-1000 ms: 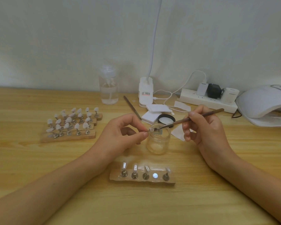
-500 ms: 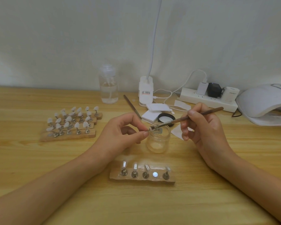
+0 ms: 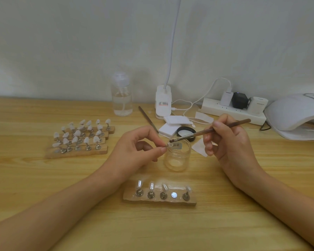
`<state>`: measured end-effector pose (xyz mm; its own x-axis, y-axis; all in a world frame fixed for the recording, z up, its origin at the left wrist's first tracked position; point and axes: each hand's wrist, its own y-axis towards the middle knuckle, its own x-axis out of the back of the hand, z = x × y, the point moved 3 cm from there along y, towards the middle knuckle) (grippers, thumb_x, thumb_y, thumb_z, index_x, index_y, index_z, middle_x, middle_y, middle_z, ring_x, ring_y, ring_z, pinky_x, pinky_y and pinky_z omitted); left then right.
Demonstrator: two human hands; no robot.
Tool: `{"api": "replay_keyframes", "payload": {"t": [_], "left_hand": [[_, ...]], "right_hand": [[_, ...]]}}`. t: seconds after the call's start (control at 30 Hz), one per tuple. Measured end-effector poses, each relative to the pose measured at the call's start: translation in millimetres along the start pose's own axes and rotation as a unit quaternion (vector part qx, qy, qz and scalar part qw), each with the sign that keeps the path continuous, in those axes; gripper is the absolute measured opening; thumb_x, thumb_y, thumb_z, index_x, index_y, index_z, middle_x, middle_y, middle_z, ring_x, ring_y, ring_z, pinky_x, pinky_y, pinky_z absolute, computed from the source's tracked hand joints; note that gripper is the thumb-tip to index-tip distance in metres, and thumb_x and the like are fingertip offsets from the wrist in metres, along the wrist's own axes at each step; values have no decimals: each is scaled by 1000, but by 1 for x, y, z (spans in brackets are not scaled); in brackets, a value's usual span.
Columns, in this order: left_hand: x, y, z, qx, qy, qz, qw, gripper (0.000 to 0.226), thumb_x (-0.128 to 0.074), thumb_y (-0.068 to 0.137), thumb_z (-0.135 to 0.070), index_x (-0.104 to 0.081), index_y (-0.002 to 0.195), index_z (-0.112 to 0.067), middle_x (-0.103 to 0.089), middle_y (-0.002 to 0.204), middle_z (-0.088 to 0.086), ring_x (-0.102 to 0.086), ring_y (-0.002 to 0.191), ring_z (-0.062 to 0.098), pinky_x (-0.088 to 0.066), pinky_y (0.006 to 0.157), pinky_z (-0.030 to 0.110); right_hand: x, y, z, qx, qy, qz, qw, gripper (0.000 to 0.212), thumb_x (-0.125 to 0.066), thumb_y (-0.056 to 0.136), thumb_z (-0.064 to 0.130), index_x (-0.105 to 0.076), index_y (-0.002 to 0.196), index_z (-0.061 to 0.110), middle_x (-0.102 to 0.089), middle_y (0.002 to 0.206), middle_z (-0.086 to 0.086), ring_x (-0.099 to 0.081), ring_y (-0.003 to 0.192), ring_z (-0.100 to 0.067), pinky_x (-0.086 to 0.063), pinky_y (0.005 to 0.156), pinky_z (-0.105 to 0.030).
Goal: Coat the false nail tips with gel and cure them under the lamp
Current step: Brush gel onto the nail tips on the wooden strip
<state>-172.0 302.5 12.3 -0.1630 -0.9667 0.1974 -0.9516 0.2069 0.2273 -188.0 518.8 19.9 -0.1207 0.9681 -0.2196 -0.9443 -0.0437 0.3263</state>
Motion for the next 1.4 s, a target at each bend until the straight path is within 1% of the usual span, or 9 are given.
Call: {"api": "replay_keyframes", "payload": {"t": [0.07, 0.23, 0.37, 0.53, 0.67, 0.83, 0.97, 1.1, 1.4], "left_hand": [[0, 0, 0, -2, -2, -1, 1000, 13, -77, 81, -7, -66, 77, -13, -70, 85, 6, -63, 63, 8, -45, 52, 20], [0, 0, 0, -3, -4, -2, 1000, 12, -77, 80, -7, -66, 77, -12, -70, 87, 3, -63, 62, 8, -46, 53, 18], [0, 0, 0, -4, -2, -1, 1000, 14, -77, 81, -7, -66, 76, -15, -70, 87, 0, -63, 62, 8, -46, 53, 17], [0, 0, 0, -3, 2, -1, 1000, 15, -77, 80, -9, -66, 75, -17, -70, 87, 2, -62, 62, 8, -45, 56, 16], [0, -1, -1, -2, 2, 2, 1000, 16, -77, 80, -8, -66, 74, -19, -70, 84, -5, -62, 62, 7, -46, 55, 16], [0, -1, -2, -1, 0, 0, 1000, 14, -77, 80, -8, -66, 76, -16, -70, 85, -3, -62, 62, 8, -46, 54, 17], [0, -1, -1, 2, 3, -2, 1000, 16, -77, 80, -9, -65, 74, -18, -69, 83, -7, -61, 62, 8, -46, 54, 17], [0, 0, -1, -1, 6, -1, 1000, 16, -77, 80, -10, -66, 74, -19, -70, 87, -3, -62, 63, 8, -46, 55, 16], [0, 0, 0, 7, 8, -4, 1000, 13, -79, 79, -12, -67, 76, -16, -71, 88, 0, -61, 63, 9, -47, 57, 18]], "right_hand": [[-2, -1, 0, 2, -15, 13, 1000, 19, -56, 95, 20, -54, 77, 15, -60, 64, -2, -56, 56, -13, -46, 46, -23], [5, 1, -3, -15, -12, -36, 999, 23, -46, 101, 10, -50, 79, 12, -60, 62, -2, -54, 53, -11, -44, 45, -21], [-1, -1, -1, -1, -9, 17, 1000, 18, -57, 96, 20, -52, 80, 13, -60, 65, -2, -56, 56, -12, -45, 46, -22], [3, 0, -3, -20, -19, -35, 999, 18, -50, 98, 12, -49, 80, 11, -60, 62, -1, -53, 54, -12, -45, 45, -21], [-3, -2, 1, -6, 0, 22, 1000, 14, -57, 87, 25, -55, 77, 16, -61, 65, -1, -56, 56, -11, -46, 46, -22], [3, 0, -3, -17, -18, -30, 999, 21, -49, 101, 12, -49, 79, 11, -60, 61, -1, -54, 54, -11, -45, 45, -21], [-1, -1, -1, 5, -5, 14, 1000, 19, -53, 94, 18, -54, 76, 15, -59, 64, -2, -55, 56, -12, -45, 45, -22], [4, 1, -3, -8, -36, -30, 999, 22, -48, 101, 9, -50, 79, 11, -60, 62, -2, -54, 54, -12, -44, 45, -22], [4, 1, -3, -3, -35, -31, 999, 23, -49, 100, 10, -51, 77, 13, -60, 62, -2, -54, 54, -12, -45, 45, -22]]}}
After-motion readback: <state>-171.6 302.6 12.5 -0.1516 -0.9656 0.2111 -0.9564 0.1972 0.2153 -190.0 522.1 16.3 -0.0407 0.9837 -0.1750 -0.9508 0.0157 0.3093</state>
